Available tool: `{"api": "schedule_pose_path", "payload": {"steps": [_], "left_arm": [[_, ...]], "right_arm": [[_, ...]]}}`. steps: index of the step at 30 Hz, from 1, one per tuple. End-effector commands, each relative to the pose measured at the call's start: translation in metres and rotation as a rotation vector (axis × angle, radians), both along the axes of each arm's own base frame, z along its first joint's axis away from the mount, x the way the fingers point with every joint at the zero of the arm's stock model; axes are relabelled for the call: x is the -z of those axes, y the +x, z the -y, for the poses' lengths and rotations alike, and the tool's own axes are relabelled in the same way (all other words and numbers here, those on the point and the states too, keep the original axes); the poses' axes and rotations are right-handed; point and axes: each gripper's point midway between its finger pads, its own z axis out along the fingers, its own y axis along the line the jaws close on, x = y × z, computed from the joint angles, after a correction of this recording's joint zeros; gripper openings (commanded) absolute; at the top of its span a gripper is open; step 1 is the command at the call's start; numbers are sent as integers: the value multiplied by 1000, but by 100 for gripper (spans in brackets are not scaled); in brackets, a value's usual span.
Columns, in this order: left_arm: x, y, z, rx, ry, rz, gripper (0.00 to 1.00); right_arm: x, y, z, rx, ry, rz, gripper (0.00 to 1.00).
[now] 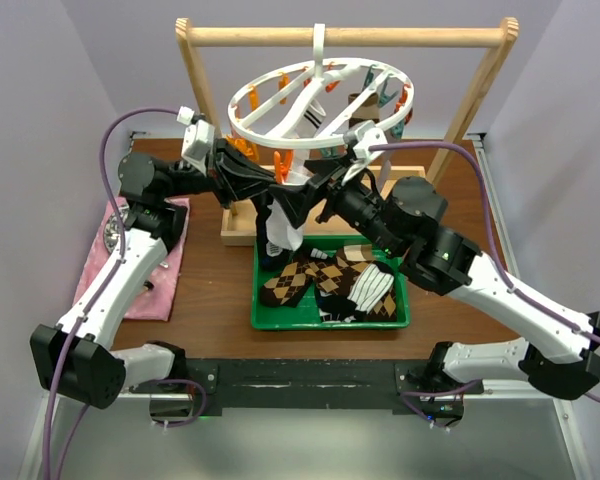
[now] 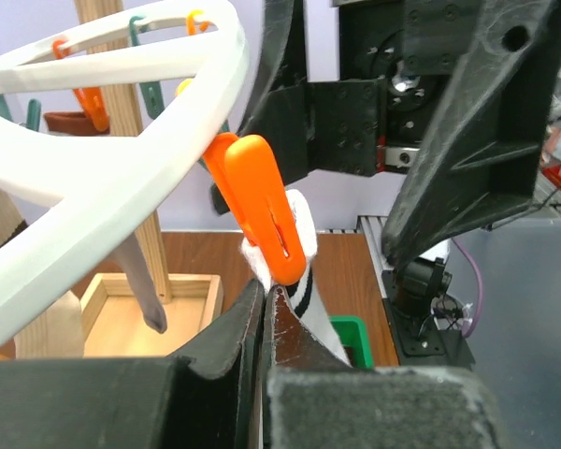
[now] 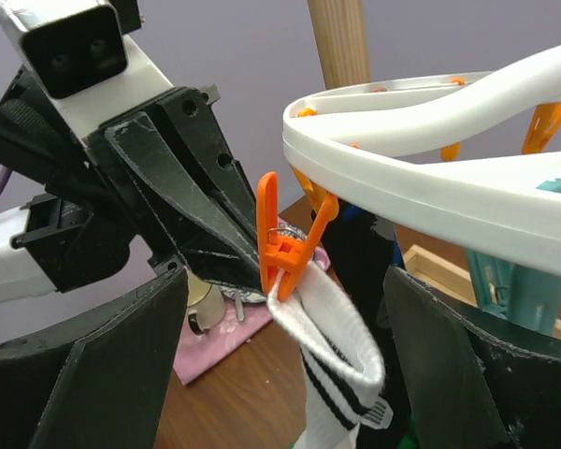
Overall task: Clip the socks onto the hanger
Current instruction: Reset both arms
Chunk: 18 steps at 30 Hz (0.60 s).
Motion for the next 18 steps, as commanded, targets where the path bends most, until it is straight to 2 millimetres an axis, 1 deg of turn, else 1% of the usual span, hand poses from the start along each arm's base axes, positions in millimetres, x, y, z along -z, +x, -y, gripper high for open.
{"api": "schedule_pose_path", "payload": {"steps": [1,2,3,4,5,6,7,8,9,10,11,12,13,14,15,17,18], "left_arm": [[11,26,-9,-159,28,-7,1],[22,33,-11,-196,63,-73,1],[27,45,-15,-269,71,-94,1],[33,54,-19,-318,89,-89,0],[46,58,-22,-356,119,-144,0],[54,71,-28,-432,132,-167,0],[66,75,-32,-466,164,-191,0],[71,79,-36,-499,173,-204,0],[74,90,-42,-568,172,-211,0],[86,92,-46,-597,202,-253,3],[87,96,-49,-620,205,-252,5],[89,102,-54,-660,206,-255,10],[86,105,-56,-681,202,-251,13],[84,108,-58,-695,200,-247,18],[82,111,-60,-713,198,-248,33],[76,112,-62,-720,196,-246,51],[73,112,-62,-722,197,-239,70]], "right_arm": [[-6,-18,16,-46,-59,72,91],[2,-21,19,-54,-100,79,93],[6,-24,22,-59,-117,83,98],[6,-28,31,-57,-116,88,99],[24,-27,35,-42,-163,74,98],[30,-26,40,-24,-179,66,98],[42,-25,45,-9,-203,52,99],[44,-22,58,41,-215,47,99],[48,-21,65,67,-222,42,99],[57,-17,71,108,-242,27,99],[61,-15,80,142,-250,14,99],[66,-7,92,224,-259,-5,99],[76,-2,97,264,-279,-25,99],[84,0,103,296,-295,-47,99],[90,7,114,374,-307,-65,99],[107,11,123,437,-329,-107,99],[111,14,131,483,-332,-116,99]]}}
